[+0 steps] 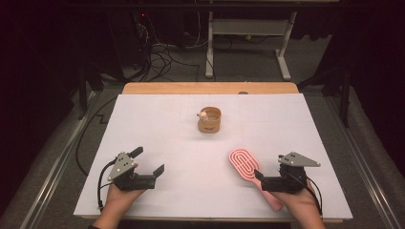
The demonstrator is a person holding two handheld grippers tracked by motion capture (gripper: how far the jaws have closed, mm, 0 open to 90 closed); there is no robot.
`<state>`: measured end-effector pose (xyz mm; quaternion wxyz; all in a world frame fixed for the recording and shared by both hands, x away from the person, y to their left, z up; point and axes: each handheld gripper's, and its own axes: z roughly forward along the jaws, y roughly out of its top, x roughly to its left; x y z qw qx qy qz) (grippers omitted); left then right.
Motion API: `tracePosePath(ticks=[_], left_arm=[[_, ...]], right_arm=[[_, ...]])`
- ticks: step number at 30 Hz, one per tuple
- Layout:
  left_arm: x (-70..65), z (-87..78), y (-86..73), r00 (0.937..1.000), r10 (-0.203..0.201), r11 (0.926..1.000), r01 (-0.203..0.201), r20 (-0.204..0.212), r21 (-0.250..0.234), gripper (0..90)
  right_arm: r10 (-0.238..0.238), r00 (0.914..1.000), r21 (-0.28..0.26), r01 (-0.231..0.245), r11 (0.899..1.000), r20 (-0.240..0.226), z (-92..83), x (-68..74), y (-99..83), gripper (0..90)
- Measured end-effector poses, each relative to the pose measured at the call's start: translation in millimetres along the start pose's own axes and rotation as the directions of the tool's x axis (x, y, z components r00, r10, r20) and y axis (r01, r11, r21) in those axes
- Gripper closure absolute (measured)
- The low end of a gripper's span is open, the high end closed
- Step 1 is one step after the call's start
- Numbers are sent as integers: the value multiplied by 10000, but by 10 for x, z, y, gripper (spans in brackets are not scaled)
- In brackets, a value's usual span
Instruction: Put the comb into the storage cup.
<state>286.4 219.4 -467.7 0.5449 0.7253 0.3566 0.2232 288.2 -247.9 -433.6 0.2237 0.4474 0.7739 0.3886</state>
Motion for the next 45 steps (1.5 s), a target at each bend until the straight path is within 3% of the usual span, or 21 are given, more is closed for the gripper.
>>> tracePosePath(ticks=[6, 8, 15, 20, 27, 37, 43, 45], left_arm=[[15, 8, 3, 10000, 37, 9998, -36, -65, 185, 0], [8, 10, 1, 9999, 168, 9996, -167, -24, 205, 0], [13, 24, -3, 10000, 54, 9997, -56, 77, 224, 0], [8, 10, -14, 9999, -33, 10000, 32, 99, 40, 0], [-4, 5, -15, 9999, 112, 9998, -110, 76, -185, 0], [7, 4, -21, 9999, 16, 9997, -12, 153, -239, 0], [-7, 5, -23, 9998, 25, 9997, -20, 191, -241, 0], [-8, 13, -29, 9997, -65, 9997, 71, 242, -231, 0]], right_arm=[[-19, 9999, 781, 31, 9969, -156, 61, 71, 83, 2], [-33, 9999, 1007, 46, 9949, -128, 84, 108, 92, 2], [97, 9999, 1542, -100, 9880, 27, 157, 161, 122, 2], [242, 9997, 1707, -229, 9851, -56, 172, 171, 176, 2], [86, 9999, 1876, -65, 9822, -105, 219, 233, 220, 2], [-263, 9992, 2394, 329, 9704, -304, 405, 321, 347, 2], [-573, 9983, 2611, 581, 9636, -106, 518, 374, 367, 2], [-455, 9988, 2709, 480, 9614, -155, 544, 373, 373, 3]])
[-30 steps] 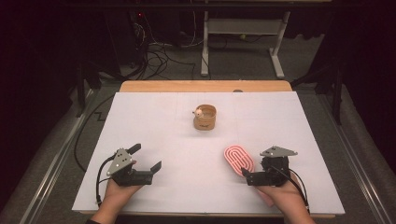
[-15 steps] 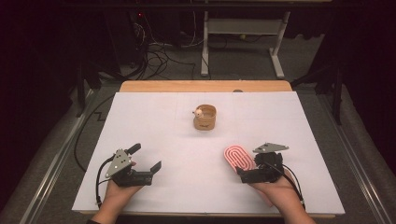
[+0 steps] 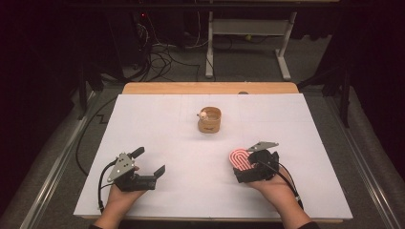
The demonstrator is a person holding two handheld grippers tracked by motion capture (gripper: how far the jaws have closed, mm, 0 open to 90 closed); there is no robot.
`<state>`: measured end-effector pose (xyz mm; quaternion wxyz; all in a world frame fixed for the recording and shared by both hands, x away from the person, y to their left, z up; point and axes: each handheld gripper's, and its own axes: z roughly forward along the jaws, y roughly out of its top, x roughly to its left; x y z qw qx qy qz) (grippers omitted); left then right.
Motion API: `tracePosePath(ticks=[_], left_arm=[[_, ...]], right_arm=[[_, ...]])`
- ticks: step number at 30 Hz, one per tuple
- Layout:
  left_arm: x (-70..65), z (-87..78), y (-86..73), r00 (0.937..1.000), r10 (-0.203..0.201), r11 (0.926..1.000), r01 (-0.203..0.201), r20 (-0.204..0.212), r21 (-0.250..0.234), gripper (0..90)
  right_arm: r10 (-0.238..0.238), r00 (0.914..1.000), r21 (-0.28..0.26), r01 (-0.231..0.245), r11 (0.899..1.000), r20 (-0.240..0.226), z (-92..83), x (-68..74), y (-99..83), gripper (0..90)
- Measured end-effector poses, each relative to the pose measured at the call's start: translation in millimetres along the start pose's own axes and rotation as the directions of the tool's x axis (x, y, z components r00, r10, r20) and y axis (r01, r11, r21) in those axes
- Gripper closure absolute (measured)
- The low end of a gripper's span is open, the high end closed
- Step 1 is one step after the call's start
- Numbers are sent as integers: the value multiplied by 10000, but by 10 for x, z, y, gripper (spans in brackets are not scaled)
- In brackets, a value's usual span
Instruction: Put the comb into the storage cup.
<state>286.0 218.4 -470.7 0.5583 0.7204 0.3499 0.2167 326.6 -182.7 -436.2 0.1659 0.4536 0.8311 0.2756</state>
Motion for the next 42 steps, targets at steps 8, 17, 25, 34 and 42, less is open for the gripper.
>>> tracePosePath(ticks=[8, 17, 25, 34, 42], left_arm=[[4, -24, -3, 10000, -88, 9999, 88, 2, -70, 0], [12, -16, 4, 10000, -13, 9999, 12, -55, -111, 0], [5, -14, 4, 10000, -13, 9999, 13, -31, -104, 0], [14, -18, 4, 10000, -45, 9999, 44, -76, -137, 0], [20, -22, 4, 10000, -25, 9999, 25, -69, -132, 0]], right_arm=[[-88, 10000, 349, 87, 9994, 35, 16, 6, 20, 16], [-191, 9998, 575, 184, 9982, 113, 42, 7, -10, 56], [-373, 9993, 739, 368, 9966, 62, 74, 11, -51, 121], [-492, 9987, 790, 483, 9957, 95, 114, 42, -37, 154], [-392, 9991, 655, 379, 9971, 187, 109, 15, -76, 184]])
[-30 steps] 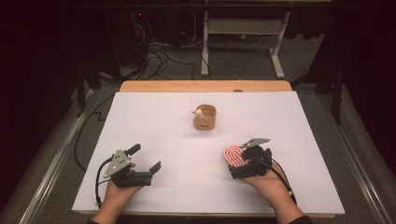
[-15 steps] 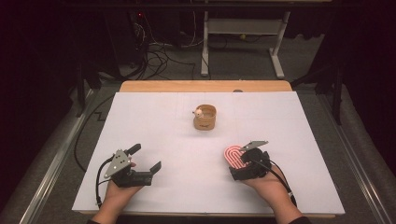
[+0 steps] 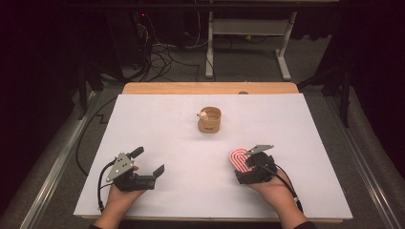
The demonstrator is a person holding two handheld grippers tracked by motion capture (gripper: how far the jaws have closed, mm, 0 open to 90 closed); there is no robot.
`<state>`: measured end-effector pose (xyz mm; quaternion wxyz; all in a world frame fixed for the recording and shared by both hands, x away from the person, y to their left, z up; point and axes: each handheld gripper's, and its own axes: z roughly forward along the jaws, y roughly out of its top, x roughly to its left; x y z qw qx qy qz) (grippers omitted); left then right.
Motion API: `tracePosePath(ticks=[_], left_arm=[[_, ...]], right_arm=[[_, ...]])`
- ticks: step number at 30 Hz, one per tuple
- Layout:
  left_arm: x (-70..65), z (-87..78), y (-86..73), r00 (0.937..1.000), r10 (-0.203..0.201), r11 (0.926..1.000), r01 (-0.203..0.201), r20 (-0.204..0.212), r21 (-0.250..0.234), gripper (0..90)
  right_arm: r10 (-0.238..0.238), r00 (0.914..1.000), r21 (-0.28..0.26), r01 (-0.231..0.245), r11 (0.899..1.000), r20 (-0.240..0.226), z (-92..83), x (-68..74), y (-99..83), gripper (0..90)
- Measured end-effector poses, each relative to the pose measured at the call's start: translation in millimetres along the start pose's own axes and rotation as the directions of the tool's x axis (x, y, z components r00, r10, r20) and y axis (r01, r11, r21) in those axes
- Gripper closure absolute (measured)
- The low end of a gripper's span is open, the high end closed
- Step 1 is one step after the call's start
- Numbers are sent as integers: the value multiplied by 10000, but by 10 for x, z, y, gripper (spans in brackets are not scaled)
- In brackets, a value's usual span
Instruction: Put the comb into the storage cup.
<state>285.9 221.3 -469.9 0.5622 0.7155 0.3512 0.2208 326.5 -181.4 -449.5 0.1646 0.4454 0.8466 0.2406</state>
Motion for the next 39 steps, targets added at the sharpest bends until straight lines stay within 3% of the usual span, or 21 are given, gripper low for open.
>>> tracePosePath(ticks=[28, 39], left_arm=[[29, -15, 5, 9998, -166, 9998, 165, -83, -120, 0], [47, -18, 5, 9997, -199, 9997, 197, -120, -147, 0]], right_arm=[[-104, 9999, 465, 105, 9989, -21, 60, 43, 84, 172], [-219, 9997, 331, 217, 9992, 69, 67, 54, 70, 200]])
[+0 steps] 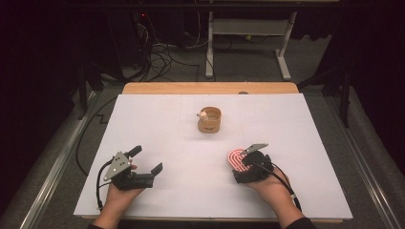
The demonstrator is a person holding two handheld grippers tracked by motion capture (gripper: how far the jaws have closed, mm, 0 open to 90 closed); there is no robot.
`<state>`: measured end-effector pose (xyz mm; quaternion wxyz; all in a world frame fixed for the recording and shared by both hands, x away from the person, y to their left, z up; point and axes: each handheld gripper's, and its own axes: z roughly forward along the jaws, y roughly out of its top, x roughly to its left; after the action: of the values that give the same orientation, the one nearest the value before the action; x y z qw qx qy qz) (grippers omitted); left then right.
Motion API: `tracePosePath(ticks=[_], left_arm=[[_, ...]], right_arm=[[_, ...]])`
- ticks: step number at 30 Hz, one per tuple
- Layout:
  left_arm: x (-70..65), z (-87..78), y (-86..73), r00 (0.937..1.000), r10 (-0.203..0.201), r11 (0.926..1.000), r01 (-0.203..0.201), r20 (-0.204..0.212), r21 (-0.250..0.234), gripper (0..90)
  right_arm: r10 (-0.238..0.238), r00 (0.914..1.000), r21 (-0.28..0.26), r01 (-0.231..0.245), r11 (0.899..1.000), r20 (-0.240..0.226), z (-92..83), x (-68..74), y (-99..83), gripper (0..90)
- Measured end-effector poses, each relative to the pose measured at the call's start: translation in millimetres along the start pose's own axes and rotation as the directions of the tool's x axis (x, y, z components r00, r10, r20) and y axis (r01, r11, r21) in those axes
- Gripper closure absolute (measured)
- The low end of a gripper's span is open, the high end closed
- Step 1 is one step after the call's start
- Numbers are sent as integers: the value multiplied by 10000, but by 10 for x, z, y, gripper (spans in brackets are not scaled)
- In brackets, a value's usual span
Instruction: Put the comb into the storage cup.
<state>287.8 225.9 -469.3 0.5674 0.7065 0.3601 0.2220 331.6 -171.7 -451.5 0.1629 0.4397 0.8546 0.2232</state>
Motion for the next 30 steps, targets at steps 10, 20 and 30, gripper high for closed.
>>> tracePosePath(ticks=[10, 20, 30], left_arm=[[-5, -9, 2, 10000, -33, 10000, 33, 0, -31, 0], [-2, -4, 0, 10000, -33, 10000, 33, 8, -20, 0], [-2, 6, -3, 10000, -54, 10000, 54, 61, 56, 0]], right_arm=[[-164, 9999, -97, 164, 9998, 55, -11, 6, -16, 203], [-137, 9999, -663, 133, 9977, -48, -85, -18, -38, 204], [80, 10000, -1417, -78, 9899, 12, -280, -119, -14, 203]])
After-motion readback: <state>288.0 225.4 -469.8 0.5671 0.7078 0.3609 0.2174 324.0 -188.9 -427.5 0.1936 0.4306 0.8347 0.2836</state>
